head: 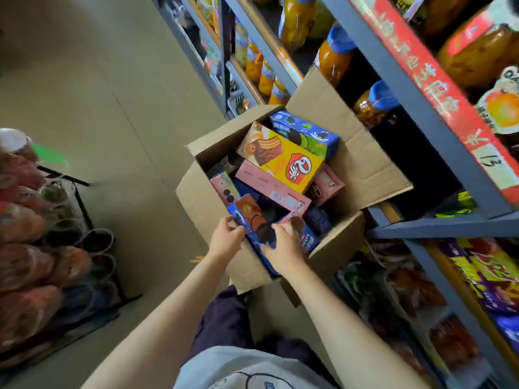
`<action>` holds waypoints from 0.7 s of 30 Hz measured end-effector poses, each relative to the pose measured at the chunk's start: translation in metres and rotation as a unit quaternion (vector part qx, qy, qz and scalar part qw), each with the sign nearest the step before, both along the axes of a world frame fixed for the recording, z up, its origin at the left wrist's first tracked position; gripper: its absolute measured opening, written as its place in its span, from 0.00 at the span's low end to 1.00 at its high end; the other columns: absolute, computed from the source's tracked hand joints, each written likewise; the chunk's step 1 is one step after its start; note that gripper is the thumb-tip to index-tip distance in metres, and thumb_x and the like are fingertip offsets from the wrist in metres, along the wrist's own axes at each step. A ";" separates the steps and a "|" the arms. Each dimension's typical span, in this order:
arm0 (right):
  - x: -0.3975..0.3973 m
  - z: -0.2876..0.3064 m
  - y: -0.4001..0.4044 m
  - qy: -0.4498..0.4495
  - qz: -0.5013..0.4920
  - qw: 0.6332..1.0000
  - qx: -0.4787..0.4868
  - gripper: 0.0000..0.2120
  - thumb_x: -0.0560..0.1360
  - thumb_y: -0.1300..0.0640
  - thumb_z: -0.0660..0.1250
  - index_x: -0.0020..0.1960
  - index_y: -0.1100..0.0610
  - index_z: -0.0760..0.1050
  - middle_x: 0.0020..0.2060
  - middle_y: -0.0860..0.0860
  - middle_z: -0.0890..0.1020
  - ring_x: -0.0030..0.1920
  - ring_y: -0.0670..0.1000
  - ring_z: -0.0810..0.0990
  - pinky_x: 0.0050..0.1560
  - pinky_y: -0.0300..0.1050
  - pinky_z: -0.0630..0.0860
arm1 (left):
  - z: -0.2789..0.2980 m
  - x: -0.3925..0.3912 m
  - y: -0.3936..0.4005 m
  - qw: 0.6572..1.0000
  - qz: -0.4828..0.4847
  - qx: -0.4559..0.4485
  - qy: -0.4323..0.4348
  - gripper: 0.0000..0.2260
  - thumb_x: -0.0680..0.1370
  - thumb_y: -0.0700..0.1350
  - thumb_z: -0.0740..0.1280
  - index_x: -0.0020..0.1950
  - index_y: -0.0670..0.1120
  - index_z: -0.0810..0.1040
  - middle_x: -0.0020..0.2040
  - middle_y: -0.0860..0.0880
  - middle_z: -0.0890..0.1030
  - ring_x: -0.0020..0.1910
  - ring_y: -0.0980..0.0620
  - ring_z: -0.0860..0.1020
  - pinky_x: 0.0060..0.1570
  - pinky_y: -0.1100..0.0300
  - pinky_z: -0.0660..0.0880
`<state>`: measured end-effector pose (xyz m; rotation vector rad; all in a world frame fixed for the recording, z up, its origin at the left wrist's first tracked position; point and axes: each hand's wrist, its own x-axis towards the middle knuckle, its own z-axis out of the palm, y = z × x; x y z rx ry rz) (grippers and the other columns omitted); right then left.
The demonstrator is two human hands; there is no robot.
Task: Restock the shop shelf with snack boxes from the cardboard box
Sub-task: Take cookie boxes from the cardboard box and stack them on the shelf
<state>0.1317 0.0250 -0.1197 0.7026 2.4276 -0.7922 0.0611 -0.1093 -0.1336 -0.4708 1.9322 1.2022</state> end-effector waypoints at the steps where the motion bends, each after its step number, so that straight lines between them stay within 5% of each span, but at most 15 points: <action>1: -0.005 -0.004 -0.003 0.006 0.012 1.000 0.026 0.26 0.75 0.49 0.71 0.69 0.59 0.70 0.67 0.56 0.69 0.70 0.58 0.66 0.68 0.48 0.63 | -0.002 -0.003 -0.001 1.000 0.017 0.019 -0.014 0.17 0.78 0.40 0.65 0.67 0.47 0.71 0.47 0.47 0.80 0.41 0.49 0.80 0.50 0.50 0.78; 6: -0.032 -0.015 -0.008 -0.033 0.048 0.992 0.115 0.27 0.74 0.40 0.70 0.64 0.57 0.72 0.69 0.53 0.67 0.71 0.57 0.62 0.67 0.51 0.64 | -0.009 -0.015 -0.008 0.995 0.051 0.067 -0.045 0.15 0.78 0.39 0.63 0.65 0.45 0.72 0.46 0.47 0.80 0.38 0.51 0.79 0.46 0.54 0.75; 10: -0.044 -0.008 -0.004 -0.017 0.013 0.994 0.107 0.25 0.69 0.38 0.74 0.56 0.55 0.76 0.59 0.52 0.76 0.63 0.56 0.71 0.64 0.52 0.68 | -0.006 -0.023 -0.010 0.992 0.062 0.092 -0.060 0.14 0.79 0.44 0.64 0.65 0.45 0.72 0.48 0.47 0.80 0.41 0.51 0.80 0.45 0.54 0.75; 15: -0.051 0.032 0.012 0.076 -0.221 0.958 -0.166 0.12 0.70 0.49 0.77 0.48 0.52 0.79 0.44 0.47 0.86 0.47 0.49 0.83 0.46 0.44 0.77 | 0.027 -0.036 0.006 0.969 0.058 0.229 -0.078 0.16 0.75 0.61 0.68 0.60 0.57 0.75 0.57 0.51 0.81 0.54 0.50 0.80 0.56 0.52 0.77; 18: -0.057 0.061 0.027 0.135 -0.305 0.898 -0.288 0.08 0.75 0.54 0.74 0.52 0.54 0.81 0.45 0.48 0.87 0.47 0.48 0.85 0.41 0.40 0.79 | 0.055 -0.045 0.025 0.941 0.034 0.325 -0.091 0.17 0.78 0.55 0.69 0.65 0.51 0.75 0.59 0.46 0.83 0.55 0.45 0.82 0.57 0.49 0.78; 21: -0.058 0.087 0.047 0.197 -0.317 0.881 -0.292 0.15 0.73 0.49 0.74 0.56 0.55 0.81 0.49 0.49 0.87 0.51 0.50 0.85 0.46 0.46 0.81 | 0.085 -0.050 0.045 0.929 0.004 0.365 -0.063 0.19 0.77 0.54 0.71 0.66 0.50 0.76 0.60 0.44 0.83 0.58 0.44 0.82 0.64 0.43 0.75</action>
